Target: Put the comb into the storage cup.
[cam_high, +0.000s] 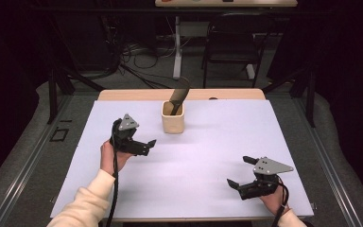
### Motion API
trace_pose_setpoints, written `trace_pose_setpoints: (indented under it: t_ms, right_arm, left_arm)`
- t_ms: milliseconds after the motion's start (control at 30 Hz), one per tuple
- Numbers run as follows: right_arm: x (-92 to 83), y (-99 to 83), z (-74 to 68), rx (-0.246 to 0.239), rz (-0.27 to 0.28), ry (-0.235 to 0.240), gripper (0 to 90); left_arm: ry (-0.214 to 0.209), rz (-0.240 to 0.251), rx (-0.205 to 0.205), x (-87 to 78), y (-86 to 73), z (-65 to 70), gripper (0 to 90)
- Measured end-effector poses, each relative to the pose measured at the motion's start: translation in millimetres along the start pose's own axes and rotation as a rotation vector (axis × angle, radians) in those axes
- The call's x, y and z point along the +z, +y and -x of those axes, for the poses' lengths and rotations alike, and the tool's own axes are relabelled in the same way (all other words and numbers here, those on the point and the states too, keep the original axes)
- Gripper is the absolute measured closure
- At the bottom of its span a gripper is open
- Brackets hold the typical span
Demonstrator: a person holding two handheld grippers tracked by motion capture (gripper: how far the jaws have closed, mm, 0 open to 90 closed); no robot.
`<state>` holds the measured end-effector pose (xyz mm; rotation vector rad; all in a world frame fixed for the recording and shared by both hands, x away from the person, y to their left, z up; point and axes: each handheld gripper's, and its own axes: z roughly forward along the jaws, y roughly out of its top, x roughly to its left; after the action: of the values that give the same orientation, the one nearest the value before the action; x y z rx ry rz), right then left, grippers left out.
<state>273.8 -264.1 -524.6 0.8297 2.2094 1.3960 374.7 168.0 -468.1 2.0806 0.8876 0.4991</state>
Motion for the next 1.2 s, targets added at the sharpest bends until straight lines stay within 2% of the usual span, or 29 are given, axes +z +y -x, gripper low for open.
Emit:
trace_pose_setpoints:
  t_ms: [333, 567, 733, 967, 1200]
  right_arm:
    - [0.7, 0.1, -0.4, 0.004, -0.002, -0.001, 0.0]
    - [0.3, 0.0, -0.1, 0.004, -0.001, -0.003, 0.0]
    - [0.0, 0.3, -0.7, 0.004, 0.003, 0.003, 0.0]
    - [0.6, 0.2, -0.7, 0.007, 0.006, 0.004, 0.0]
    - [0.9, 0.2, -1.1, 0.003, 0.002, 0.006, 0.0]
  left_arm:
    - [0.019, 0.019, -0.009, -17.7, -27.4, 11.5, 0.0]
    - [0.010, 0.042, -0.046, -28.2, -42.4, 19.4, 0.0]
    - [0.023, 0.063, -0.041, -37.4, -50.6, 24.9, 0.0]
    - [0.033, 0.064, -0.041, -47.3, -66.1, 28.3, 0.0]
    - [0.059, 0.070, -0.048, -50.8, -78.7, 32.1, 0.0]
